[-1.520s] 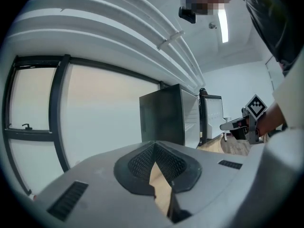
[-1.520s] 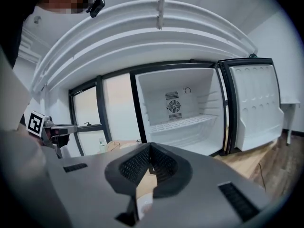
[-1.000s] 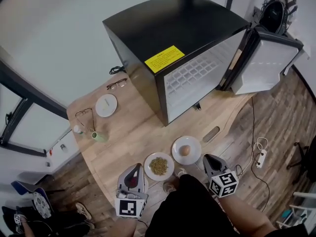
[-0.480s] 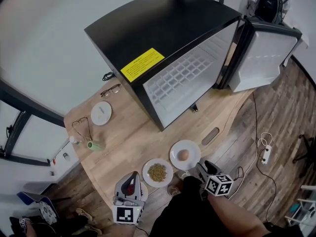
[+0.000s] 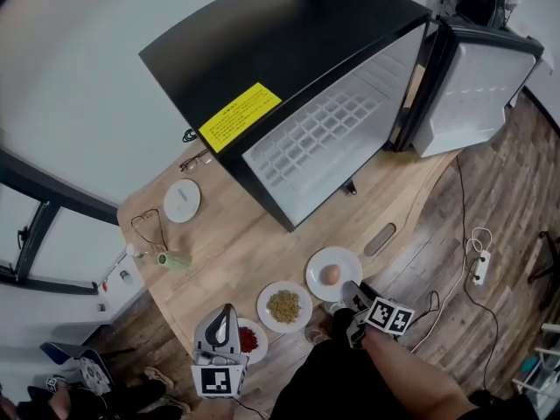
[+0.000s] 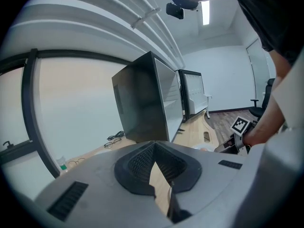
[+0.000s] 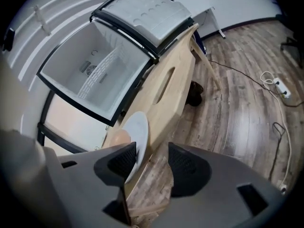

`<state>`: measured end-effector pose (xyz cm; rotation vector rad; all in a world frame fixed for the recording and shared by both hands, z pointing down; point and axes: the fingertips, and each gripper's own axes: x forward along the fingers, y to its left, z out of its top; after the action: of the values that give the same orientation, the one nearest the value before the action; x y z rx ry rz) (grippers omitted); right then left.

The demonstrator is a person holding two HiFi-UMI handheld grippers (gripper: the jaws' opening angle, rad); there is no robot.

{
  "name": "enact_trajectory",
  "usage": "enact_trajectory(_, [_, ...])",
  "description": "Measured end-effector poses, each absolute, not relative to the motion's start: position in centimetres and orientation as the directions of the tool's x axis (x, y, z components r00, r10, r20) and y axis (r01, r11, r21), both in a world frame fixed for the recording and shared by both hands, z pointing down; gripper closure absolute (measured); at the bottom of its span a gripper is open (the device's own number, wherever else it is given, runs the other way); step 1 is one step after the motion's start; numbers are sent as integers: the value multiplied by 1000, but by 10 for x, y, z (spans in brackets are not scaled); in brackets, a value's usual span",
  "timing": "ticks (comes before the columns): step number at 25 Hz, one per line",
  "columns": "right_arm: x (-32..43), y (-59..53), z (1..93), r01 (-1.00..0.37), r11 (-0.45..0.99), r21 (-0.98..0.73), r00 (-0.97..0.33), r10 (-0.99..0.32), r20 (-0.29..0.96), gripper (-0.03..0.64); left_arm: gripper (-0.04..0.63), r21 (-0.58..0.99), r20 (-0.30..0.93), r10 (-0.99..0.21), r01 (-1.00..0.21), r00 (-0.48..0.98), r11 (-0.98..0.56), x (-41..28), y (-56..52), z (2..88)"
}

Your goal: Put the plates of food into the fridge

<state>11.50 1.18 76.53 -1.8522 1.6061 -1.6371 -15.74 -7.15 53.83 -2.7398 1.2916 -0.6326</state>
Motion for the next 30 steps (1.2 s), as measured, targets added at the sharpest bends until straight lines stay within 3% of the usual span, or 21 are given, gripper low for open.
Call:
enact_trajectory(6, [113,9,768,-538,-392,-747,-246,-774,583,413,592,-222,333,-760,-737,558,-638,-160,-79,527])
enact_trajectory(10, [118,15,759,-587,-383,-714,-224,-770,597,506,592,-207,320,-761,-742,565,-638,-155,-81,522])
enact_trajectory(12, [119,17,757,-589,-382,-712,-225,-769,598,523,592,-201,318,-758,-741,569,-640,-153,-79,523])
enact_trajectory(18, [123,8,732,-482,-363,-798,-220,-831,511,580,592,-171,316,-748,-741,583,-650,-144,-78,523])
enact_trajectory(25, [134,0,706,-417,-359,-835,-191,-864,466,586,592,-164,289,-733,-723,615,-671,-135,-79,514])
enact_trajectory(30, [145,-4,663,-425,-331,-842,-159,-889,430,586,592,-139,204,-748,-737,632,-661,-124,-79,497])
